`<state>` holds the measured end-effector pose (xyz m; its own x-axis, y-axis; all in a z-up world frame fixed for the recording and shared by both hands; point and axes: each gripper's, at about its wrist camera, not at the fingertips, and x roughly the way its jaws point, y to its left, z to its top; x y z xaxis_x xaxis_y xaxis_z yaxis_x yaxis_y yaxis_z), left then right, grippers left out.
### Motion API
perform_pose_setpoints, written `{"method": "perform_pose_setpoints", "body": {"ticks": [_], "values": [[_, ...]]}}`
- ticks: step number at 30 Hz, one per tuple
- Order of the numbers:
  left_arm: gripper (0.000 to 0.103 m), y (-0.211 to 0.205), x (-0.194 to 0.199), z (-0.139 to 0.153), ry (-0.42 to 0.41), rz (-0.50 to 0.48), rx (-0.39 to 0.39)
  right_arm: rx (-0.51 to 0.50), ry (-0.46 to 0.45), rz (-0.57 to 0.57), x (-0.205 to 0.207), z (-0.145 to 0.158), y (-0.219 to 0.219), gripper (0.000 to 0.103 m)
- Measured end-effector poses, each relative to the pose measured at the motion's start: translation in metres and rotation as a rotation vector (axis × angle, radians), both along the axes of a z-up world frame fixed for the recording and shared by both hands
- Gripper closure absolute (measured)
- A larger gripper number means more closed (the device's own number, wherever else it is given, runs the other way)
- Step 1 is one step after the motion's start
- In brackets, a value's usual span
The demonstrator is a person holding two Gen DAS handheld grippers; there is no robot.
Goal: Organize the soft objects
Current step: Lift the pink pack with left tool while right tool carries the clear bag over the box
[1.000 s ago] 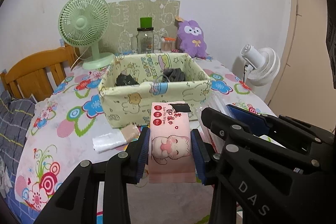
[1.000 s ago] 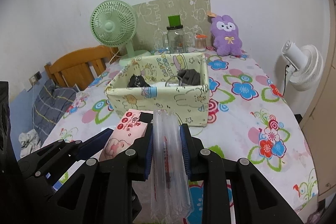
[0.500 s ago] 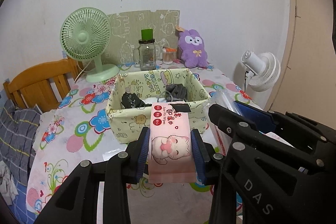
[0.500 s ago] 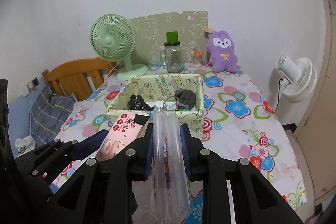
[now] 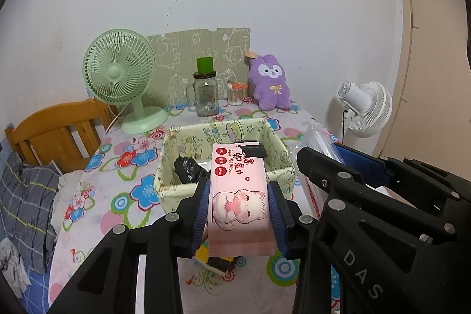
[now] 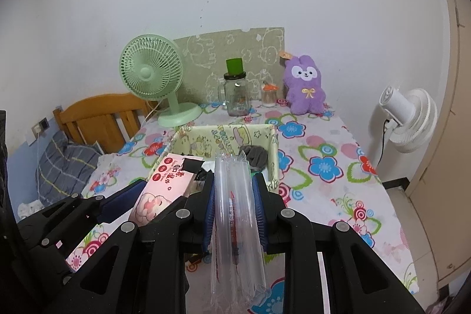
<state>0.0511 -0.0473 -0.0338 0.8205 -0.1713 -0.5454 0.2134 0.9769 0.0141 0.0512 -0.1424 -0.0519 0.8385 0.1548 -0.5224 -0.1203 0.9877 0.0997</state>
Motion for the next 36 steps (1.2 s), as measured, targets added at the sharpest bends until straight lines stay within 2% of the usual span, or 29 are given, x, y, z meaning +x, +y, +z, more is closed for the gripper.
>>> {"method": "perform_pose_setpoints", "body": {"ticks": [13, 36], "values": [[0.064, 0.009, 0.025, 0.011, -0.046, 0.046, 0.000, 0.004, -0.038, 0.012, 0.029, 0.013, 0.008, 0.075], [0.064, 0.016, 0.094, -0.006, -0.021, 0.076, -0.017, 0.013, 0.003, 0.006, 0.104, -0.006, 0.015, 0.075]]}}
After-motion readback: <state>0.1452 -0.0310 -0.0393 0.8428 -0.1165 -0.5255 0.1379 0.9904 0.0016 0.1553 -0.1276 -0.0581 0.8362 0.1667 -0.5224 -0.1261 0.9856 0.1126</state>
